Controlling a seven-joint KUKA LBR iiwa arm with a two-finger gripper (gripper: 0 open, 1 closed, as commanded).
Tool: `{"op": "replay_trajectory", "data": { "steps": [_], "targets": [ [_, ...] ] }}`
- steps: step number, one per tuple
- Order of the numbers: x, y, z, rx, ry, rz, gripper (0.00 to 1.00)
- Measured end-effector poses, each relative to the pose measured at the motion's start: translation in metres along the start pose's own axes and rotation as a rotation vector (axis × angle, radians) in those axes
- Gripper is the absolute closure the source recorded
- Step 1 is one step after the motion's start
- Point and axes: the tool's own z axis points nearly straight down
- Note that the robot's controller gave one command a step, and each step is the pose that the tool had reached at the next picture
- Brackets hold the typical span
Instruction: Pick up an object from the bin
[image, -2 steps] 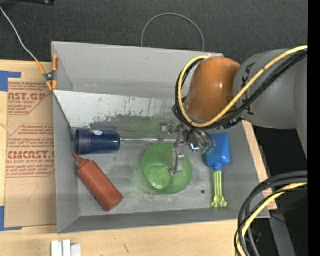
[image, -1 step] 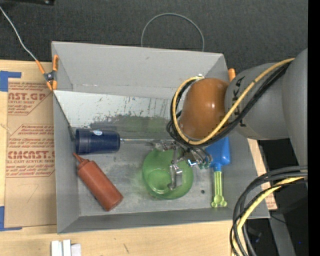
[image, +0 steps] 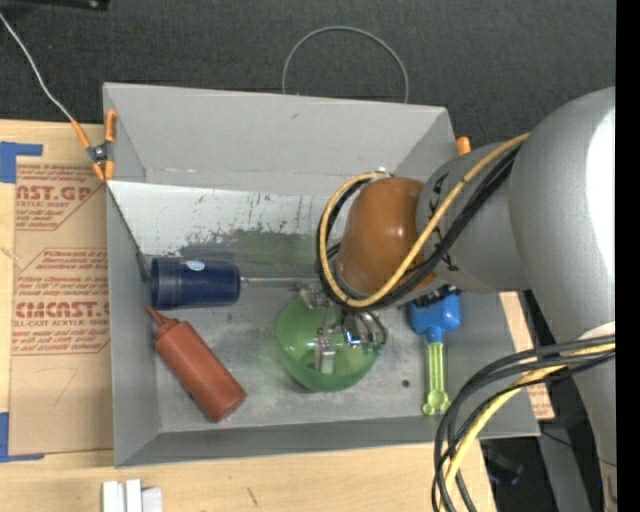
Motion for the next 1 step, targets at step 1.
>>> {"op": "replay_trajectory", "data": {
  "steps": [1],
  "targets": [
    [-0.0082,-0.0045,-0.0019,0.0,0.011,-0.102,0.0]
  ]
}}
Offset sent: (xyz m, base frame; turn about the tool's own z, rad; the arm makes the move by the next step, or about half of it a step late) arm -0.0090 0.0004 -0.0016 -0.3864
